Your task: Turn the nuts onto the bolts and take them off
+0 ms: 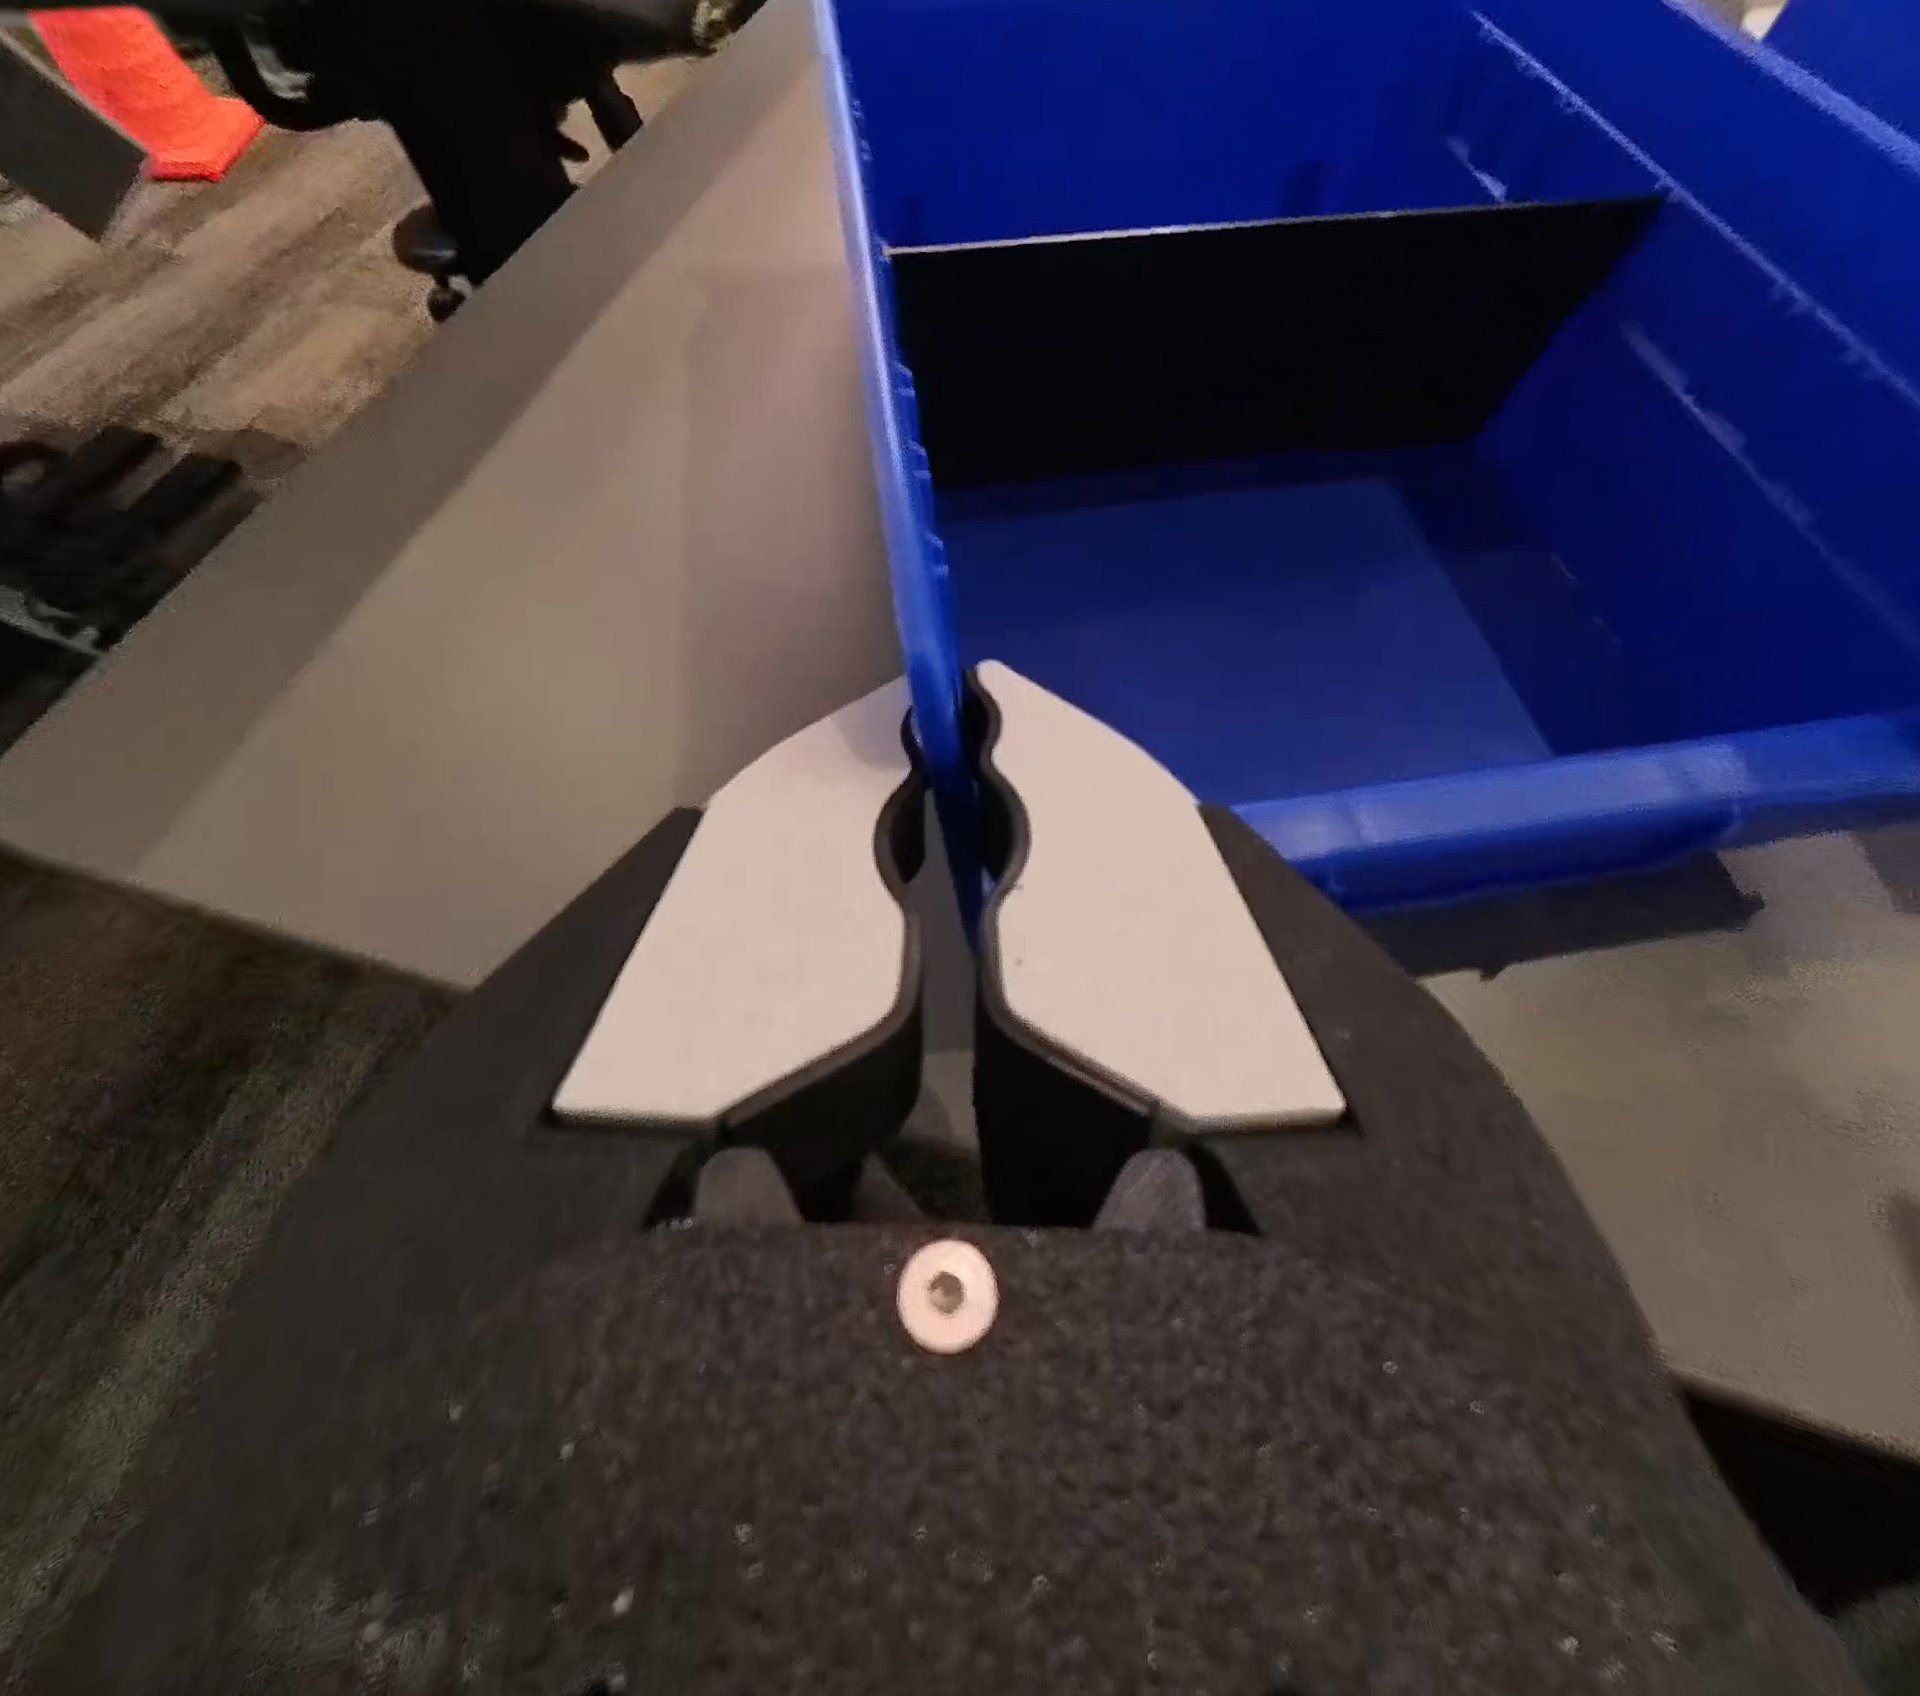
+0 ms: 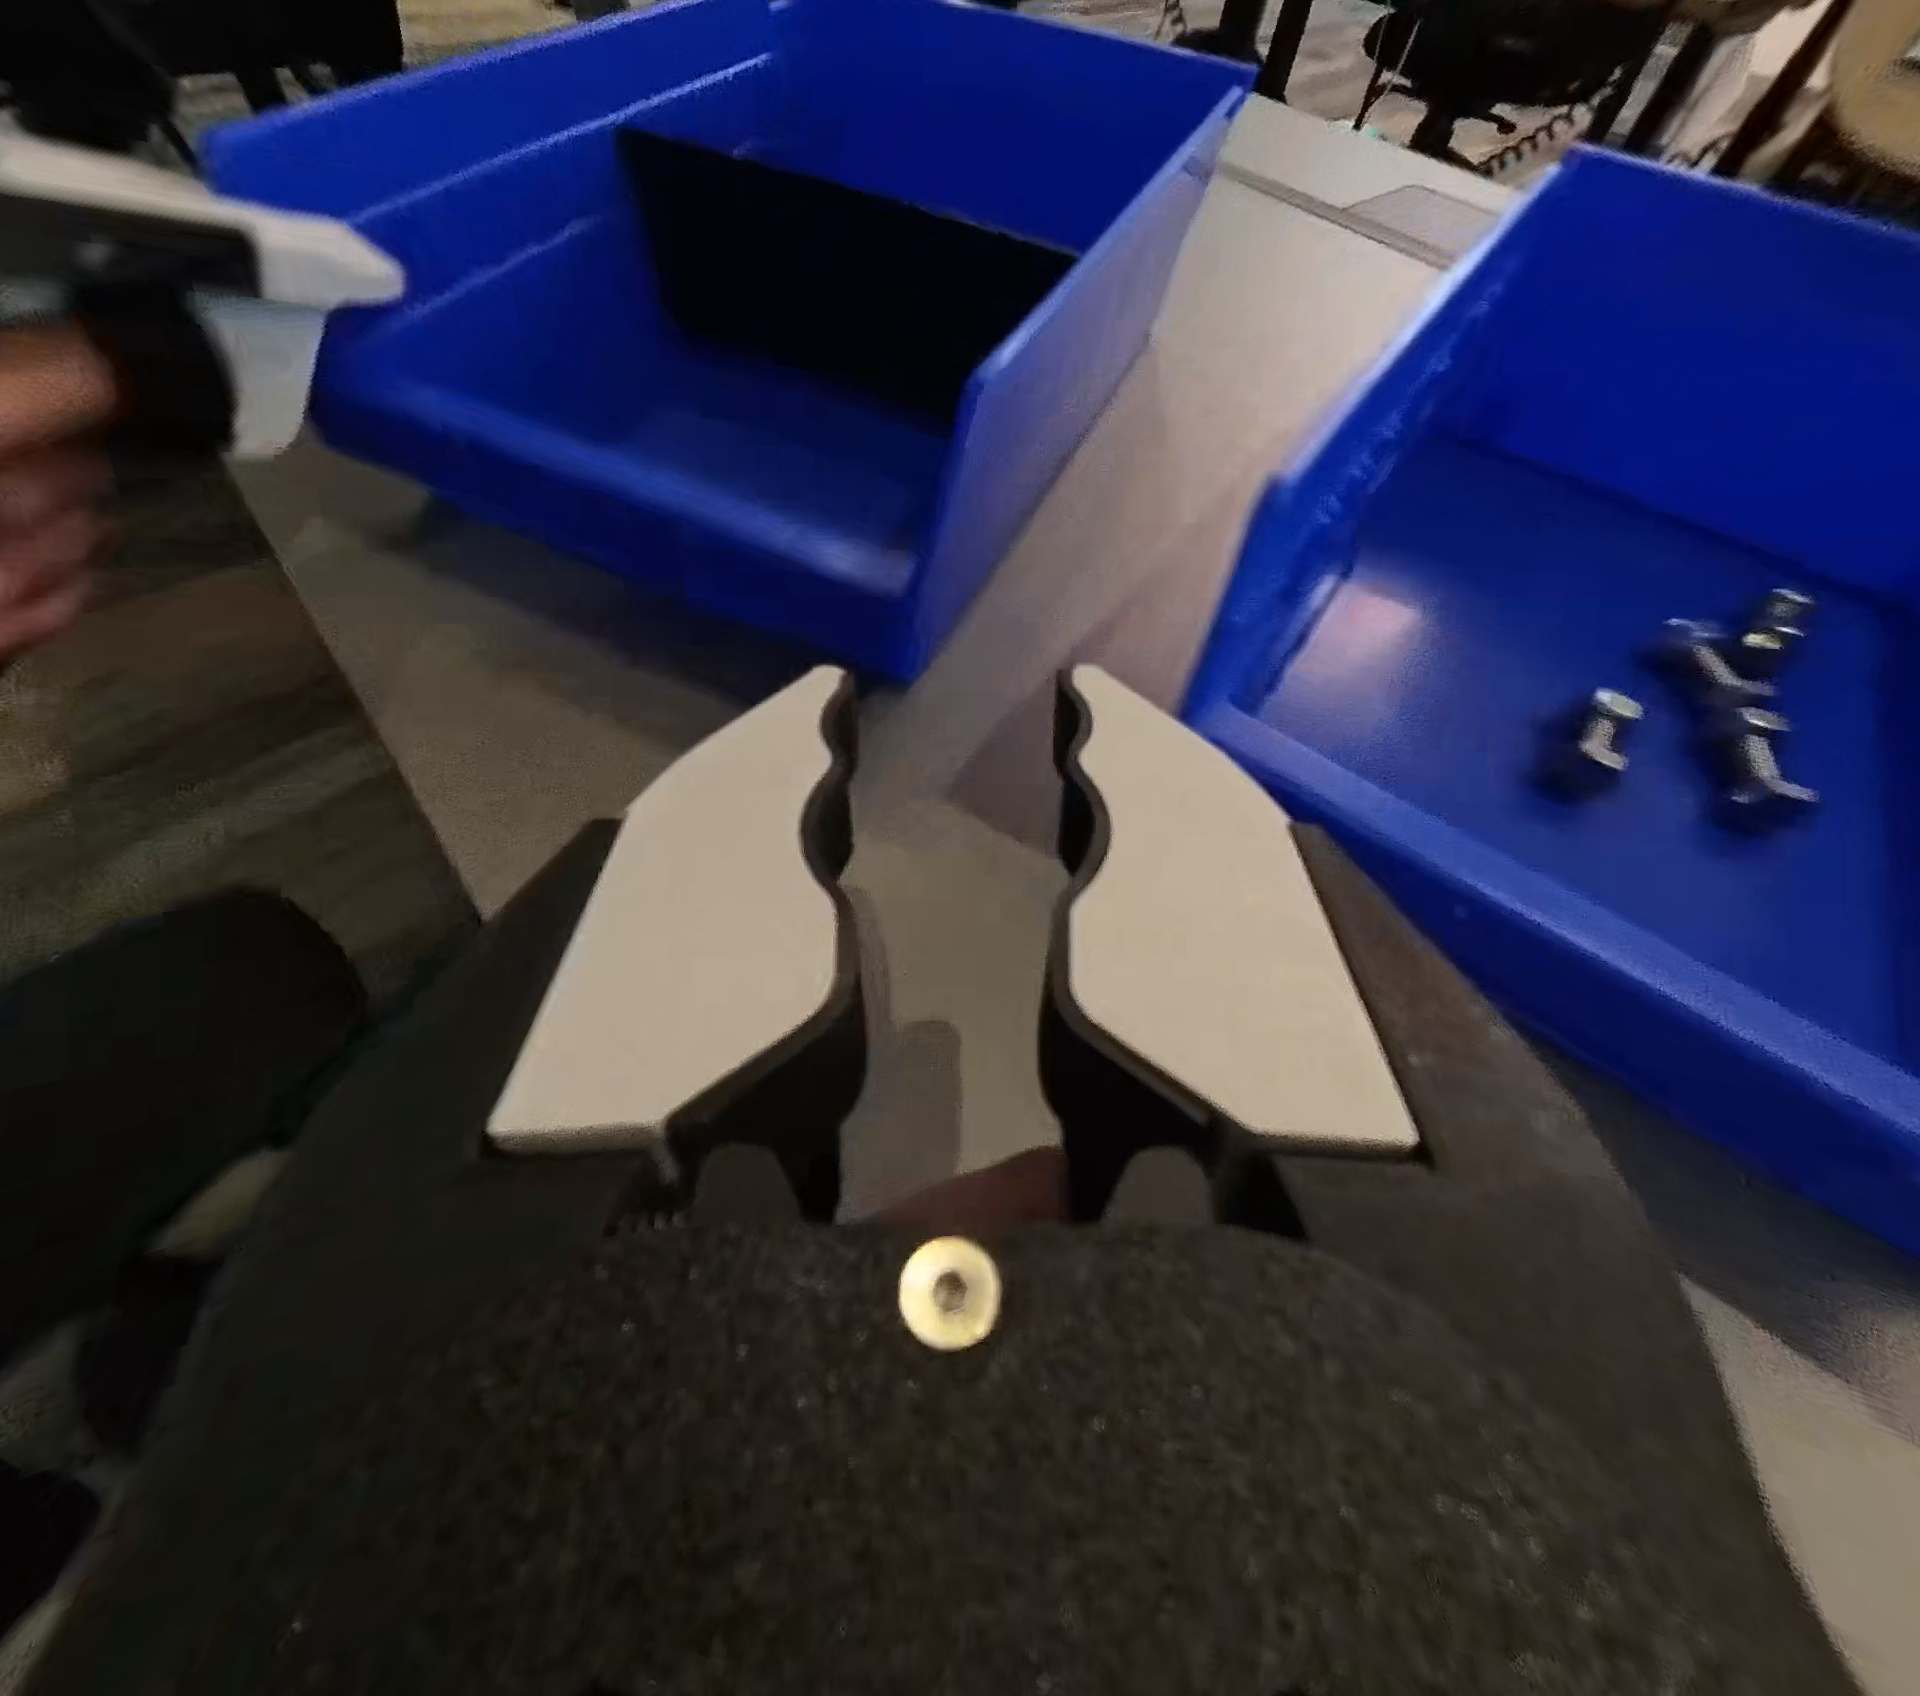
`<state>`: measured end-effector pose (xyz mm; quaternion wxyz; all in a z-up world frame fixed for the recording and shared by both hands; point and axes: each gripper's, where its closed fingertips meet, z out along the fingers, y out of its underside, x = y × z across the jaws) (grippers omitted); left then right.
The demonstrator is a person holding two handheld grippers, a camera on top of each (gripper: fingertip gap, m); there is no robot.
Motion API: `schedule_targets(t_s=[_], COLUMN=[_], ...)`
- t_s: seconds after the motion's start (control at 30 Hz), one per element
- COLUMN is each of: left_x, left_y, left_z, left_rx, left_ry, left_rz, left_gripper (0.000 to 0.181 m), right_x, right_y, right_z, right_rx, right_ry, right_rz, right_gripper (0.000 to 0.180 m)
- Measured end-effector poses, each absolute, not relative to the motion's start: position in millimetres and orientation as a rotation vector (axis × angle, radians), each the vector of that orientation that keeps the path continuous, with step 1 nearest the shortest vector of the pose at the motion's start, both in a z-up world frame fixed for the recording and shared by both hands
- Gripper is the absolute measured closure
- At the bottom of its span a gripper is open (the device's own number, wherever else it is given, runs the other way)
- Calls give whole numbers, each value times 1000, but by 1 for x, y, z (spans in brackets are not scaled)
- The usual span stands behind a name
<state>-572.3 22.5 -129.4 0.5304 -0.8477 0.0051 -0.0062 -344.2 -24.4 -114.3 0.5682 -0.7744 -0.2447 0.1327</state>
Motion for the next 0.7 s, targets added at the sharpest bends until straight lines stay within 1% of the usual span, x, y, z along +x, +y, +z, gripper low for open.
schedule_targets(t_s=[0.13,0.17,0.23,0.33,0.43,0.53,0.7], left_x=[-569,-567,-562,-556,-548,-527,-433], left_y=[-10,-16,-27,-41,-48,-46,-23], left_z=[-128,-127,-122,-106,-73,-20,58], left_rx=[-2007,-1993,-1929,-1836,-1743,-1634,-1480], left_ry=[8,3,22,10,13,39,221], left_rz=[-30,-37,22,108,124,84,-28], left_gripper=[177,177,177,177,177,177,177], right_x=[-371,-378,-376,-372,-363,-339,-241], right_y=[-4,-2,4,8,0,-9,-18], right_z=[-122,-125,-123,-114,-73,-20,62], right_rx=[-1846,-1871,-1895,-1877,-1764,-1657,-1521], right_ry=[-526,-521,-437,-405,-385,-346,-203], right_rz=[296,319,298,317,294,258,107], right_gripper=[145,155,169,174,174,174,175])
